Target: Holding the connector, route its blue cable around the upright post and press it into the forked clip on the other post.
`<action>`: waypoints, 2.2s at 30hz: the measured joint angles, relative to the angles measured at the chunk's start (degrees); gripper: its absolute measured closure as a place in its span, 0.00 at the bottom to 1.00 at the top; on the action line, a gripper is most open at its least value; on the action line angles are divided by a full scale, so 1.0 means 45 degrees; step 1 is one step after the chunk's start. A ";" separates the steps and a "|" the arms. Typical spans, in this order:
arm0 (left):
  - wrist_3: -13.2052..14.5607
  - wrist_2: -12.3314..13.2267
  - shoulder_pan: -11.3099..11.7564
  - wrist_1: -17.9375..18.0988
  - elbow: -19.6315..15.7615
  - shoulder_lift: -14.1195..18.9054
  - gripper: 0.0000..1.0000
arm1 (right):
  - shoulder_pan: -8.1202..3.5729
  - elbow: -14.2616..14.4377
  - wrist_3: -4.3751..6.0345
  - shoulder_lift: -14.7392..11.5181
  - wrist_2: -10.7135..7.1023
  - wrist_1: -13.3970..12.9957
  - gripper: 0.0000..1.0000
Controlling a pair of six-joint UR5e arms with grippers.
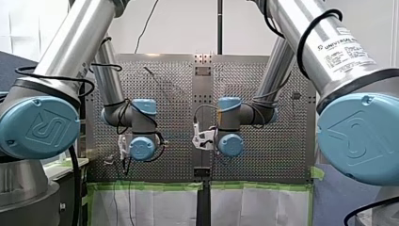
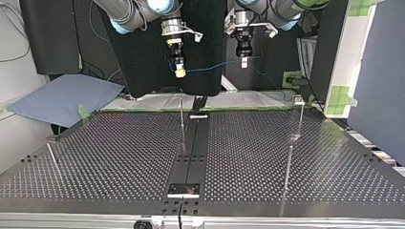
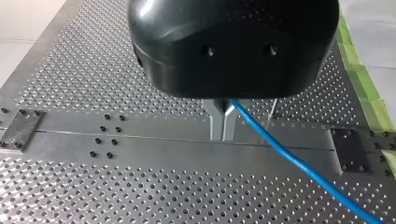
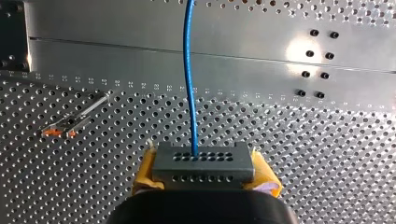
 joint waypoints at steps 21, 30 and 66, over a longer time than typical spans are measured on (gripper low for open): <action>0.0228 0.0359 0.0285 -0.0949 -0.0112 -0.0520 1.00 | 0.0093 -0.0633 -0.0387 0.0683 0.0264 0.0804 1.00; 0.0234 0.0370 0.0292 -0.1489 -0.0117 -0.0544 1.00 | 0.0097 -0.0719 -0.0410 0.0797 0.0273 0.2005 1.00; -0.0847 -0.1723 0.1095 -0.4308 0.1716 0.2755 0.97 | 0.0097 -0.2643 0.0919 -0.2008 -0.0298 0.4445 1.00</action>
